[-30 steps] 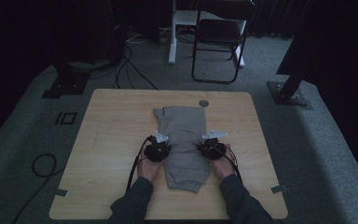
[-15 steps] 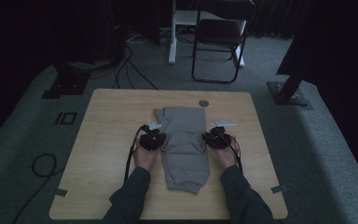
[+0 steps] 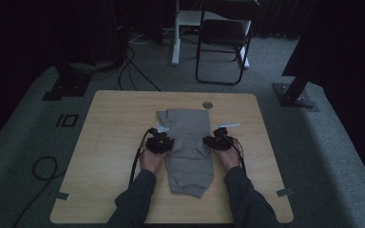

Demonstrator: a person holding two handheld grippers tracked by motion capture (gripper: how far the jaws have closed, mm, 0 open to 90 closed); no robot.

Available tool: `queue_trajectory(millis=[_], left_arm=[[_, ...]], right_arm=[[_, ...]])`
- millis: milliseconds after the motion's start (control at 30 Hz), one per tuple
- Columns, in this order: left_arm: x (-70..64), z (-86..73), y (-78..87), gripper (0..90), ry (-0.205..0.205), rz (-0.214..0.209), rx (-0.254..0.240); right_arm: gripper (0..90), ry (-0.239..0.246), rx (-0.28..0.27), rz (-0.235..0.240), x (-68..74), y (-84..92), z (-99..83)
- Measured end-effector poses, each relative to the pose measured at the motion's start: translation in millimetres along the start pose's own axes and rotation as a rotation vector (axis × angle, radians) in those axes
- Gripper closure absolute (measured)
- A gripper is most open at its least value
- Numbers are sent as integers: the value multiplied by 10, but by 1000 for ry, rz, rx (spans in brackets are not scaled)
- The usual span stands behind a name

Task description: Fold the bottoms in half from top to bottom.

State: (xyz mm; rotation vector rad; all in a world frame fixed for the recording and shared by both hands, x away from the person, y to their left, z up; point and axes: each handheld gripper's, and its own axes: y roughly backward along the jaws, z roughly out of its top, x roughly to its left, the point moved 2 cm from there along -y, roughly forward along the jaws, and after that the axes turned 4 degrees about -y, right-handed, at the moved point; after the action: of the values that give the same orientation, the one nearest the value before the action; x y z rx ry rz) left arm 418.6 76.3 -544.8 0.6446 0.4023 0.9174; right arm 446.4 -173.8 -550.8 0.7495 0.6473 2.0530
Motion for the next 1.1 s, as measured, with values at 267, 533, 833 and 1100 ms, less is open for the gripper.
queue_trajectory(millis=[267,533,833,1100], left_arm=[[-203,-128,155,700,-66,-57,-43],[-247,-265,199,686,-85,-92,-22],[-283,-373,304,652,-131,-129,-14],[-308,-420,285,643,-133,-137,9]], right_arm=[[716,73,-30,122,103,207,-99],[684,132,-18,184,162,282,-180],[608,152,-36,191,140,361,-212],[558,207,18,143,267,256,-290]])
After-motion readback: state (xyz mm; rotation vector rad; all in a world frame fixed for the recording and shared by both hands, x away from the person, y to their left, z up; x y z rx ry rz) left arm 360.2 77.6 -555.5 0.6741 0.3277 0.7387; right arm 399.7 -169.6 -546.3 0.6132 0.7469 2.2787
